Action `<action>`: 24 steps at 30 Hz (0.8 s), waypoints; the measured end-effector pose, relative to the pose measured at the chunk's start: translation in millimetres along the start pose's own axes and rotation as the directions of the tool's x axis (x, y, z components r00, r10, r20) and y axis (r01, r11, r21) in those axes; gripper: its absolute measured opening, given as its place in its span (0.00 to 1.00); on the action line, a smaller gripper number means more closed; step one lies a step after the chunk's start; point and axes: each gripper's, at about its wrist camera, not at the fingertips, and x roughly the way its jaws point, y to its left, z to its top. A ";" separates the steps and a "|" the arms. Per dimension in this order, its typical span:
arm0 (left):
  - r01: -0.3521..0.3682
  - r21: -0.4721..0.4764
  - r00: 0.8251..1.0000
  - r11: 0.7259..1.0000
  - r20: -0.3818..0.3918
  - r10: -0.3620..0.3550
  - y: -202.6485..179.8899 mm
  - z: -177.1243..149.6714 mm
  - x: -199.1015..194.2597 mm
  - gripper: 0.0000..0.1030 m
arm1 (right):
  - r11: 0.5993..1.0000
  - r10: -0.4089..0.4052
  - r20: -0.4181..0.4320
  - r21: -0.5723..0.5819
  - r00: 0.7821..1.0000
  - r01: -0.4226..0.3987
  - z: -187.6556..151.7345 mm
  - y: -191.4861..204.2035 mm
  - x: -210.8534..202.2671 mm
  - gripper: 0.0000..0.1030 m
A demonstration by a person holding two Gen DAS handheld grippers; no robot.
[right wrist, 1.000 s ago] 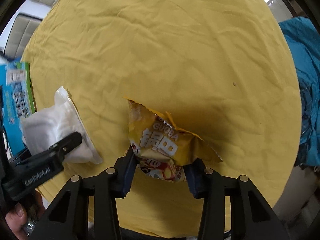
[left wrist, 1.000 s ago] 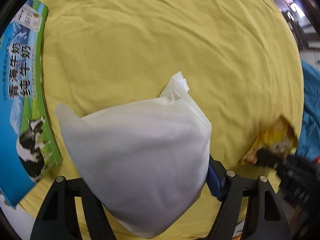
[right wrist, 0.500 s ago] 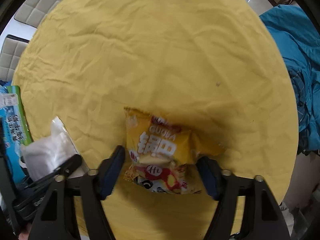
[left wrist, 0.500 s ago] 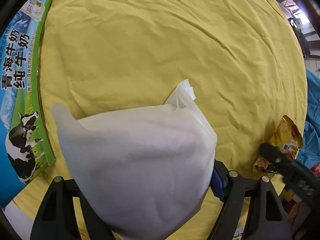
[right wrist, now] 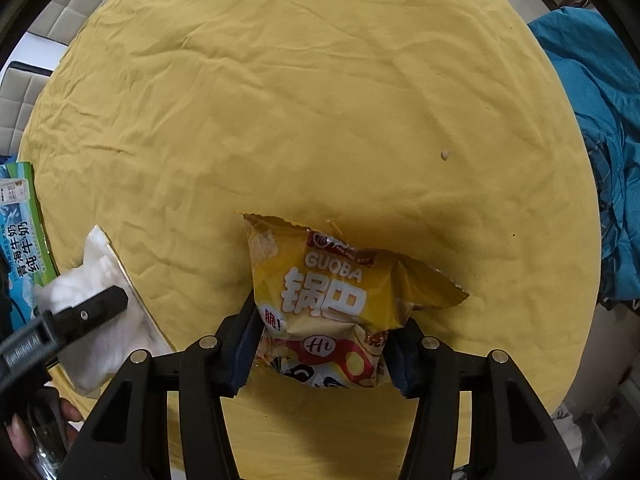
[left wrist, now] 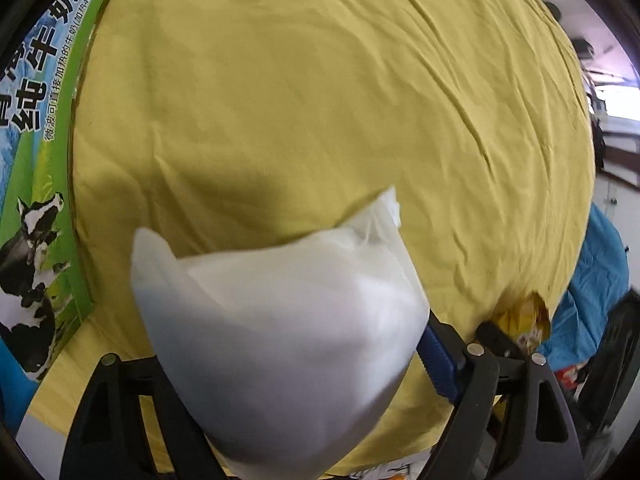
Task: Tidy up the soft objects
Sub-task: 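Carry the white pack with the left tool while the right tool carries the yellow bag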
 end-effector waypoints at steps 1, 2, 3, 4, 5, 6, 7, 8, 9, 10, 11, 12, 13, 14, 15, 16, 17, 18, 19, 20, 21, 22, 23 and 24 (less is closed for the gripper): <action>-0.022 -0.006 1.000 1.000 0.003 0.022 -3.4 0.7 1.3 0.81 | 1.000 0.001 0.001 0.002 1.000 -0.001 1.2 -1.5 -0.7 0.55; -0.041 0.000 0.999 0.999 0.004 0.041 2.3 11.4 -2.9 0.81 | 1.000 0.000 0.002 0.000 1.000 0.000 1.3 -2.9 -1.4 0.55; -0.077 0.020 0.997 0.997 0.012 0.077 -10.8 22.6 -4.7 0.81 | 1.000 -0.003 0.002 -0.003 1.000 0.003 1.2 -4.6 -2.6 0.55; -0.119 0.052 0.993 0.992 0.029 0.118 -16.4 25.5 -5.7 0.80 | 1.000 -0.007 0.002 -0.008 1.000 0.007 1.2 -5.0 -2.5 0.55; -0.168 0.089 0.985 0.982 0.055 0.164 -27.8 29.0 -10.3 0.78 | 1.000 -0.014 0.004 -0.013 1.000 0.014 2.2 -0.8 -1.3 0.55; -0.188 0.106 0.981 0.976 0.071 0.181 -37.3 28.3 -11.9 0.75 | 1.000 -0.019 0.004 -0.018 1.000 0.019 5.6 3.4 2.2 0.55; -0.214 0.129 0.975 0.968 0.093 0.203 -44.1 25.1 -13.1 0.74 | 0.999 -0.027 0.006 -0.025 1.000 0.027 4.2 5.0 1.3 0.55; -0.226 0.143 0.972 0.963 0.103 0.213 -51.7 24.2 -11.3 0.73 | 0.999 -0.034 0.009 -0.031 0.999 0.034 4.1 4.3 0.3 0.54; -0.237 0.157 0.969 0.959 0.112 0.221 -58.4 22.8 -12.0 0.71 | 0.999 -0.038 0.011 -0.035 0.999 0.039 3.0 5.8 0.3 0.54; -0.247 0.166 0.966 0.955 0.124 0.228 -63.5 18.8 -11.7 0.71 | 0.998 -0.043 0.013 -0.039 0.999 0.044 0.9 8.6 0.2 0.54; -0.253 0.174 0.964 0.952 0.134 0.232 -66.6 16.5 -11.9 0.70 | 0.998 -0.049 0.017 -0.042 0.999 0.050 0.2 8.9 0.3 0.52; -0.260 0.185 0.961 0.948 0.143 0.236 -70.8 13.2 -11.5 0.69 | 0.997 -0.060 0.023 -0.047 0.998 0.061 -0.3 9.1 0.1 0.49; -0.268 0.196 0.959 0.943 0.150 0.242 -74.0 6.0 -14.5 0.68 | 0.996 -0.068 0.026 -0.053 0.997 0.069 -0.6 11.1 1.1 0.49; -0.278 0.208 0.956 0.938 0.157 0.249 -76.5 3.7 -14.7 0.68 | 0.995 -0.073 0.029 -0.059 0.997 0.075 -1.2 11.3 0.4 0.47; -0.285 0.216 0.953 0.934 0.167 0.252 -79.2 -3.4 -14.8 0.67 | 0.995 -0.077 0.034 -0.062 0.996 0.079 -5.7 13.9 -1.7 0.45; -0.290 0.224 0.951 0.931 0.181 0.253 -82.9 -6.8 -16.7 0.67 | 0.994 -0.079 0.039 -0.067 0.996 0.081 -6.3 13.6 -3.3 0.45; -0.296 0.231 0.947 0.927 0.193 0.255 -84.5 -16.8 -20.6 0.67 | 0.993 -0.084 0.043 -0.078 0.996 0.087 -7.1 13.6 -5.0 0.44; -0.302 0.238 0.945 0.923 0.205 0.256 -95.1 -15.1 -20.6 0.67 | 0.993 -0.086 0.045 -0.082 0.995 0.090 -8.4 15.0 -5.0 0.43; -0.307 0.244 0.942 0.920 0.217 0.256 -105.8 -22.3 -25.0 0.66 | 0.992 -0.084 0.048 -0.085 0.995 0.088 -9.8 15.5 -5.9 0.43; -0.310 0.254 0.939 0.916 0.232 0.253 -105.3 -25.1 -33.1 0.66 | 0.992 -0.084 0.052 -0.088 0.995 0.089 -14.6 18.1 -9.2 0.43; -0.313 0.260 0.937 0.913 0.241 0.253 -105.1 -28.5 -37.8 0.66 | 0.992 -0.083 0.055 -0.091 0.995 0.088 -18.2 21.8 -9.5 0.43; -0.314 0.266 0.936 0.911 0.249 0.250 -108.7 -31.0 -40.6 0.66 | 0.992 -0.080 0.058 -0.093 0.995 0.085 -19.7 22.4 -11.2 0.43; -0.310 0.269 0.935 0.912 0.259 0.242 -111.1 -34.8 -47.4 0.66 | 0.992 -0.074 0.062 -0.094 0.995 0.079 -21.6 22.2 -14.5 0.42; -0.308 0.271 0.934 0.912 0.269 0.236 -109.3 -44.4 -56.0 0.66 | 0.993 -0.069 0.066 -0.096 0.995 0.076 -25.0 22.0 -19.3 0.42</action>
